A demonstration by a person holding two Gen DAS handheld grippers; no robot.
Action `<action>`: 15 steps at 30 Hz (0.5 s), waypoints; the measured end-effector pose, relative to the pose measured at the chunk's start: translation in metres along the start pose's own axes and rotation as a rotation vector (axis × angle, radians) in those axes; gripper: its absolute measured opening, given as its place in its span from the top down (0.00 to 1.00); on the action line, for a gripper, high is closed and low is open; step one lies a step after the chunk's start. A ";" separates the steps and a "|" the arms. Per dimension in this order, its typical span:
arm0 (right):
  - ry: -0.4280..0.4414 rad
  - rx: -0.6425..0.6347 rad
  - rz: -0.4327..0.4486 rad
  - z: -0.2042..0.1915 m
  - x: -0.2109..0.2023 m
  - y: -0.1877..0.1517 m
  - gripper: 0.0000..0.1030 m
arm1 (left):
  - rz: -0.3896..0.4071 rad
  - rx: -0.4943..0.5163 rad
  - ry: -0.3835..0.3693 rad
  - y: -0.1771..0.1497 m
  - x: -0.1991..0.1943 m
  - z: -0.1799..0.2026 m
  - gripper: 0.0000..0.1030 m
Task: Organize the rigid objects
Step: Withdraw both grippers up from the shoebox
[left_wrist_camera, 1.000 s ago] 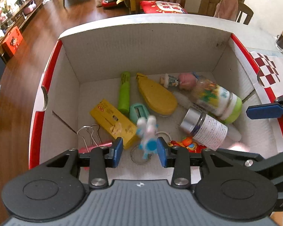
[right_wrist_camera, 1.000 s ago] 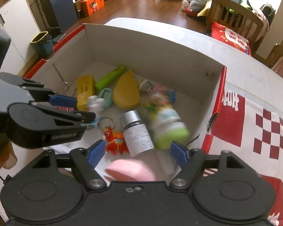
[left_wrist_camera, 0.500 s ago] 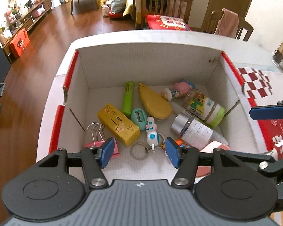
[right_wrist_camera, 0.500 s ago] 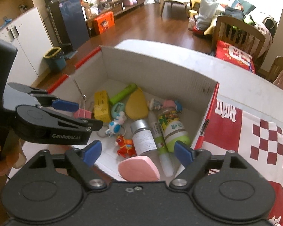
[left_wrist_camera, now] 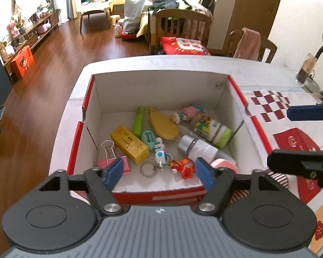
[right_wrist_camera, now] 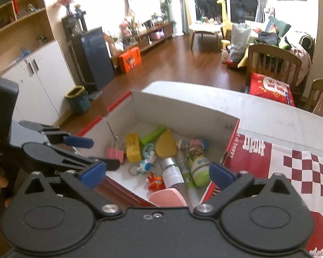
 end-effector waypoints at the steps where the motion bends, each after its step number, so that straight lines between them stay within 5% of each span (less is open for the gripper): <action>1: 0.001 -0.004 0.012 -0.001 -0.004 0.000 0.00 | 0.010 -0.001 -0.004 -0.001 -0.004 0.001 0.25; 9: 0.002 -0.016 0.061 -0.003 -0.027 -0.002 0.00 | 0.066 -0.011 0.006 -0.005 -0.030 0.008 0.17; 15: -0.008 -0.018 0.085 -0.004 -0.038 -0.004 0.00 | 0.100 -0.029 -0.003 -0.007 -0.043 0.012 0.00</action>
Point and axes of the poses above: each gripper's, at about its wrist camera, not at the fingertips, and x roughly the way its jaws point, z to its right, y to its top, the point moved 5 cm from there along x, roughly the way its jaws point, and after that the axes turned 1 degree about z, right-handed, at the moved point
